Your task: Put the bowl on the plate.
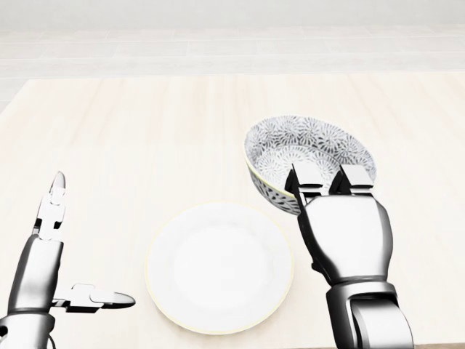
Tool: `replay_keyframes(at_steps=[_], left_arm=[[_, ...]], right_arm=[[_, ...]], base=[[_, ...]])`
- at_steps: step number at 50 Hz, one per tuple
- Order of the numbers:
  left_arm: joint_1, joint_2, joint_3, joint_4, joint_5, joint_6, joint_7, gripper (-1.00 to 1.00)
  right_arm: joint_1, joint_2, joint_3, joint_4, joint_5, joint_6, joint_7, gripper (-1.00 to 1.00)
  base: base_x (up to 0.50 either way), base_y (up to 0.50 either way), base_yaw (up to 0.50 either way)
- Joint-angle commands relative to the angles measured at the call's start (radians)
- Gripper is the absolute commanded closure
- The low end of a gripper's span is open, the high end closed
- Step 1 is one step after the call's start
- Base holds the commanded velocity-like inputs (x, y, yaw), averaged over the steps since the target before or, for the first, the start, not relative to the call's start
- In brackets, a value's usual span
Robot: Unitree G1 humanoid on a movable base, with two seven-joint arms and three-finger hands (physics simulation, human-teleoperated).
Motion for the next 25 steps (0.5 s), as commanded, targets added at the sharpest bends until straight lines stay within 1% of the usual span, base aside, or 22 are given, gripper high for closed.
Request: replay_keyframes(at_steps=[1, 3, 4, 9, 15, 18, 22, 25], left_arm=[[-0.006, 0.004, 0.004, 0.013, -0.001, 0.000, 0.003, -1.00], [-0.006, 0.005, 0.004, 0.014, -0.002, 0.000, 0.004, -1.00], [-0.008, 0.005, 0.004, 0.018, -0.001, 0.000, 0.006, -1.00], [-0.012, 0.006, 0.004, 0.030, -0.004, 0.000, 0.007, -1.00], [-0.018, 0.009, -0.003, 0.069, 0.008, 0.000, 0.026, -1.00], [-0.021, 0.010, -0.003, 0.068, 0.005, 0.000, 0.021, -1.00], [-0.034, 0.011, -0.011, 0.112, 0.014, 0.000, 0.040, -1.00], [-0.037, 0.010, -0.014, 0.114, 0.015, 0.000, 0.041, -1.00]], right_arm=[[0.016, 0.027, 0.075, 0.012, 0.016, 0.000, -0.111, 1.00], [0.013, 0.030, 0.080, 0.015, 0.023, 0.000, -0.113, 1.00], [0.003, 0.039, 0.087, 0.043, 0.040, 0.000, -0.145, 1.00], [-0.003, 0.041, 0.102, 0.113, 0.063, 0.000, -0.188, 1.00], [-0.017, 0.041, 0.111, 0.140, 0.081, 0.000, -0.212, 1.00], [-0.011, 0.043, 0.116, 0.137, 0.087, 0.000, -0.230, 1.00], [0.018, 0.042, 0.136, 0.133, 0.094, 0.000, -0.257, 1.00], [0.030, 0.042, 0.146, 0.131, 0.097, 0.000, -0.264, 1.00]], base=[[0.00, 0.00, 0.00], [0.00, 0.00, 0.00], [0.00, 0.00, 0.00], [0.00, 0.00, 0.00], [0.00, 0.00, 0.00], [0.00, 0.00, 0.00], [0.00, 0.00, 0.00], [0.00, 0.00, 0.00]])
